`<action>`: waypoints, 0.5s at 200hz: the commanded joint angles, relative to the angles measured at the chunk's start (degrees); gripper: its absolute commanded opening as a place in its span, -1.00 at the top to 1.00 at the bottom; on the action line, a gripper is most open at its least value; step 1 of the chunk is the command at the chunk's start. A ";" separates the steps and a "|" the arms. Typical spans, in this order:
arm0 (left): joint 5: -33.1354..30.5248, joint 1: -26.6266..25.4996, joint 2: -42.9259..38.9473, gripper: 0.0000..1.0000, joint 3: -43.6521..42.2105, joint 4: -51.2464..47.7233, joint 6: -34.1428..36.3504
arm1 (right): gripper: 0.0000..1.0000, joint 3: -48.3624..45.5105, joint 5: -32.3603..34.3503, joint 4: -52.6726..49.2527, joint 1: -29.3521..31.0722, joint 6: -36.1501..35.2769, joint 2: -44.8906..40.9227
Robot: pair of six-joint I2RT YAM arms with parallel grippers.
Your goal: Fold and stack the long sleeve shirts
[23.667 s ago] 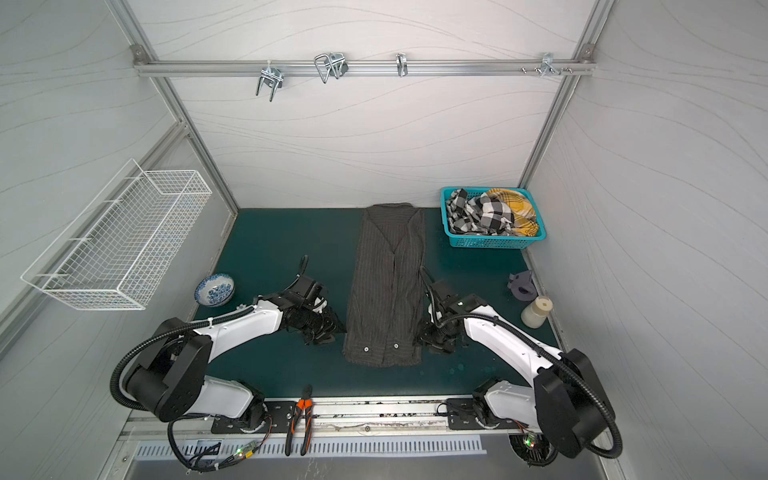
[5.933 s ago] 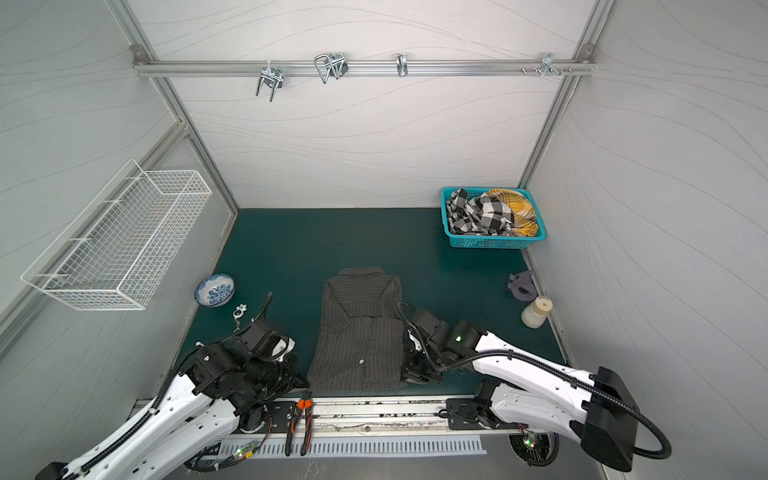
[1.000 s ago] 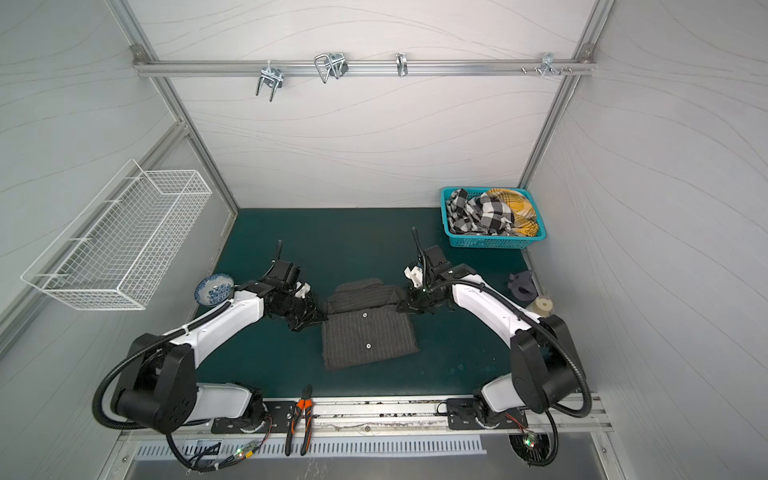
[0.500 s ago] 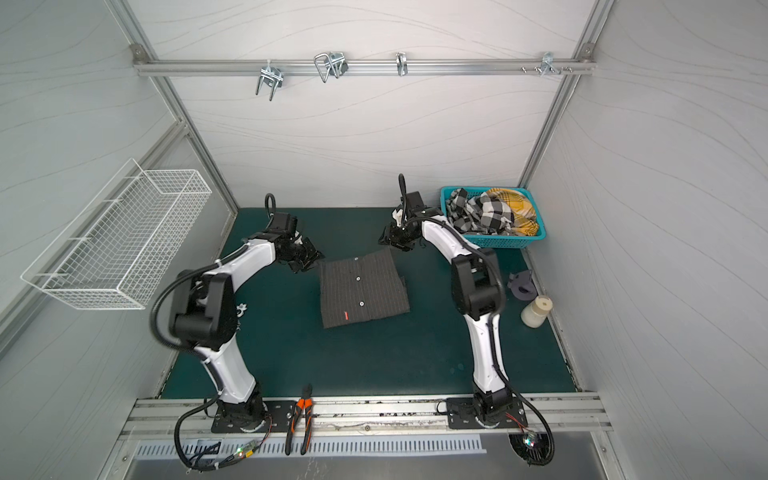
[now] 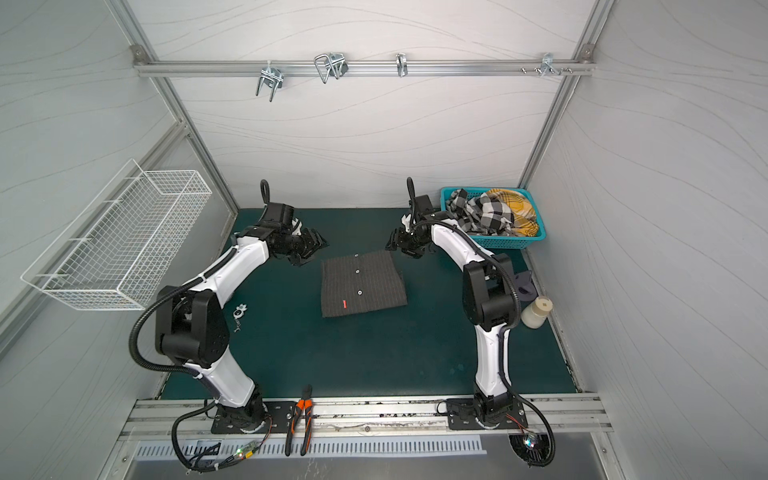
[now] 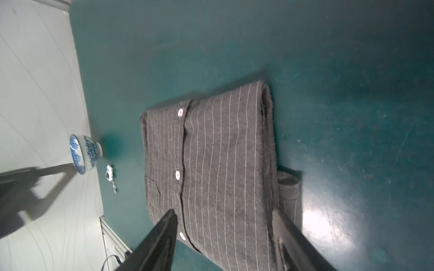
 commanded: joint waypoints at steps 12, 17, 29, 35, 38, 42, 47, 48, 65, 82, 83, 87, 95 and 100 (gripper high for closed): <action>-2.78 -4.41 1.20 -0.22 -6.21 -3.44 2.21 | -0.18 -4.23 2.66 -4.69 2.34 -2.66 -1.44; -2.09 -4.95 1.95 -0.19 -5.96 -2.70 2.01 | -0.15 -4.41 2.50 -4.48 2.74 -2.73 -1.45; -2.36 -6.39 4.38 -0.14 -4.39 -1.62 1.65 | -0.10 -3.89 3.86 -5.48 4.06 -3.11 -0.85; -3.11 -7.13 5.85 -0.12 -3.20 -1.40 1.62 | -0.08 -3.62 4.92 -6.28 4.85 -3.34 -0.40; -3.30 -7.46 6.73 -0.09 -2.51 -1.56 1.72 | -0.07 -3.59 5.42 -6.64 5.15 -3.47 -0.21; -3.25 -7.85 8.02 -0.05 -1.48 -2.12 1.69 | -0.02 -3.71 6.66 -7.13 5.75 -3.71 -0.08; -2.99 -8.28 9.58 0.00 -0.12 -2.88 1.70 | 0.04 -3.89 8.77 -7.95 6.49 -3.97 0.04; -2.96 -8.38 9.84 0.01 0.12 -3.05 1.74 | 0.06 -3.94 9.30 -8.14 6.69 -4.00 0.04; -2.81 -10.11 12.46 0.12 1.45 -4.30 1.53 | 0.18 -7.71 16.33 -9.66 9.25 -3.52 -0.93; -4.97 -12.27 12.29 0.13 -0.69 -4.30 1.59 | 0.20 -14.53 18.75 -8.22 10.53 -1.60 -3.28; -5.01 -12.39 12.30 0.13 -0.87 -4.24 1.60 | 0.20 -14.97 18.82 -8.10 10.59 -1.54 -3.51; -4.98 -12.73 12.24 0.13 -1.69 -3.96 1.53 | 0.22 -16.83 18.99 -7.36 10.86 -1.02 -4.18; -5.02 -13.40 12.40 0.15 -3.40 -3.88 1.35 | 0.26 -20.35 19.05 -6.09 11.27 -0.04 -5.74; -5.20 -13.76 12.47 0.18 -4.71 -3.85 1.13 | 0.28 -22.44 18.92 -5.47 11.57 0.58 -6.55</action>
